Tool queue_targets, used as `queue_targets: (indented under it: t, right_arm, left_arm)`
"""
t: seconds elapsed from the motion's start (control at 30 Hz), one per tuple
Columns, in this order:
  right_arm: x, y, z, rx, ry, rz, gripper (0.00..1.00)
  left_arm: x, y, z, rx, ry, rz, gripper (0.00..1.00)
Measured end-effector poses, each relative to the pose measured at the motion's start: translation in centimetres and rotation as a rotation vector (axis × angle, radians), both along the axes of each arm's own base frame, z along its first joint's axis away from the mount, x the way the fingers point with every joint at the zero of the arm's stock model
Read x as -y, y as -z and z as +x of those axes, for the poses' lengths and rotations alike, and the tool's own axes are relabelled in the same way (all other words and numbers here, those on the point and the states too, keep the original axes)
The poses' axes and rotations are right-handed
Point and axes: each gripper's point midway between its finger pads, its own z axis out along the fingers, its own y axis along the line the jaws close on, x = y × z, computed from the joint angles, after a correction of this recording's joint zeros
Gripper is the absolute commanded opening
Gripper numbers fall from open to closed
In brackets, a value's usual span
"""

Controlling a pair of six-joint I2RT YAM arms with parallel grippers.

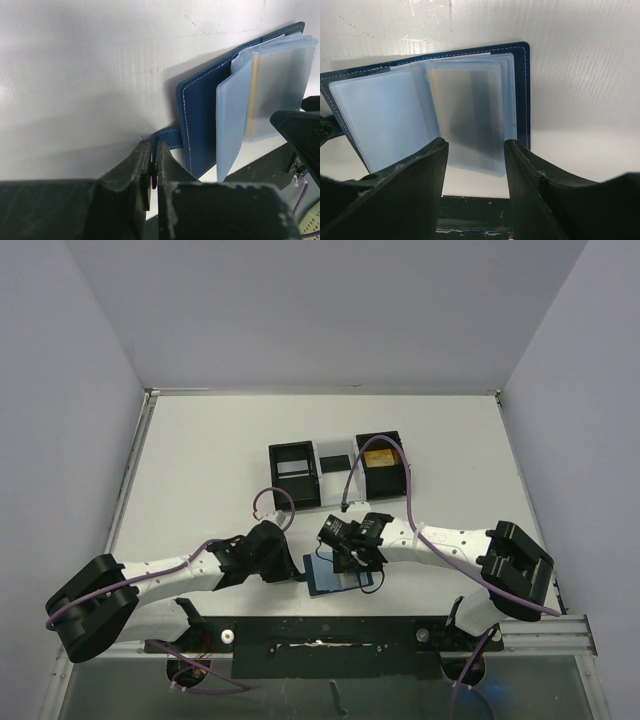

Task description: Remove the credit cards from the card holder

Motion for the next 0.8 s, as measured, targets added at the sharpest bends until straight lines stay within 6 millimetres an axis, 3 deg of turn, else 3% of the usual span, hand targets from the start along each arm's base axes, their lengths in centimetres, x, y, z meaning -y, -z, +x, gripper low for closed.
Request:
queue_targets:
  t: [0.53,0.8]
  right_arm:
    - [0.7,-0.7,0.0,0.009,0.002,-0.041,0.26]
    - [0.2,-1.9,0.2,0.026,-0.01,-0.044,0.28]
  left_arm:
    - [0.0,0.1,0.0,-0.002,0.001,0.003,0.0]
    - [0.0,0.1,0.0,-0.002,0.002,0.005,0.0]
